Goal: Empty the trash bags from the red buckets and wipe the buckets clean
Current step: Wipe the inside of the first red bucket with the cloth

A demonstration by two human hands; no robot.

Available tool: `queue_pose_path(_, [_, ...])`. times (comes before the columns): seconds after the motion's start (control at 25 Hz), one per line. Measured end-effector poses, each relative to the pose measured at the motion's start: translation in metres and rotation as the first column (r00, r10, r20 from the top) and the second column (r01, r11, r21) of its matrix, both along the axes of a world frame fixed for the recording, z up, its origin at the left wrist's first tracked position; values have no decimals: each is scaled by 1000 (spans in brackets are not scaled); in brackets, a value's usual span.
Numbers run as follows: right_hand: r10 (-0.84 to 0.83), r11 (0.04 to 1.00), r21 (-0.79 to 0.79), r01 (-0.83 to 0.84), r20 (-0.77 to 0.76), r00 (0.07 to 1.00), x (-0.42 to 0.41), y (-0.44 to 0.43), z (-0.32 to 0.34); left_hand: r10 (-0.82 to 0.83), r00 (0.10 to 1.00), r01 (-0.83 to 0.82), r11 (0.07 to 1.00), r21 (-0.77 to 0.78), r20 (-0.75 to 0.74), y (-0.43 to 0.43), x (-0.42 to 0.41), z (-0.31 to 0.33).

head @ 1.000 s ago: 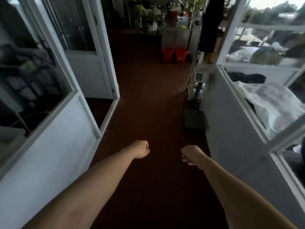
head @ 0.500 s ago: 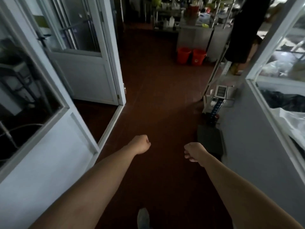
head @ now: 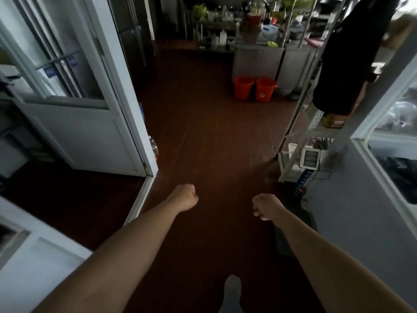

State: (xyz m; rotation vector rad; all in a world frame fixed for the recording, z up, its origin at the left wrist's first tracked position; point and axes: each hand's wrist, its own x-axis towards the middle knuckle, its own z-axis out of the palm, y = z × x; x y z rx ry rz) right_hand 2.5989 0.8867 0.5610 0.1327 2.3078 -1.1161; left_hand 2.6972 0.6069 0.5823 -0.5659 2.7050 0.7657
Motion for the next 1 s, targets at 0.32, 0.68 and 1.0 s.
queue_pose_path(0.32, [76, 997, -8, -75, 70, 995, -284, -59, -3, 22, 998, -18, 997, -75, 51, -57, -251, 5])
queue_pose_path(0.68, [52, 998, 42, -54, 57, 997, -586, -178, -11, 10, 998, -10, 1000, -4, 54, -164, -548, -13])
queue_pose_path(1.0, [32, 997, 75, -30, -31, 999, -823, -263, -3, -25, 994, 28, 999, -28, 106, -271, -814, -4])
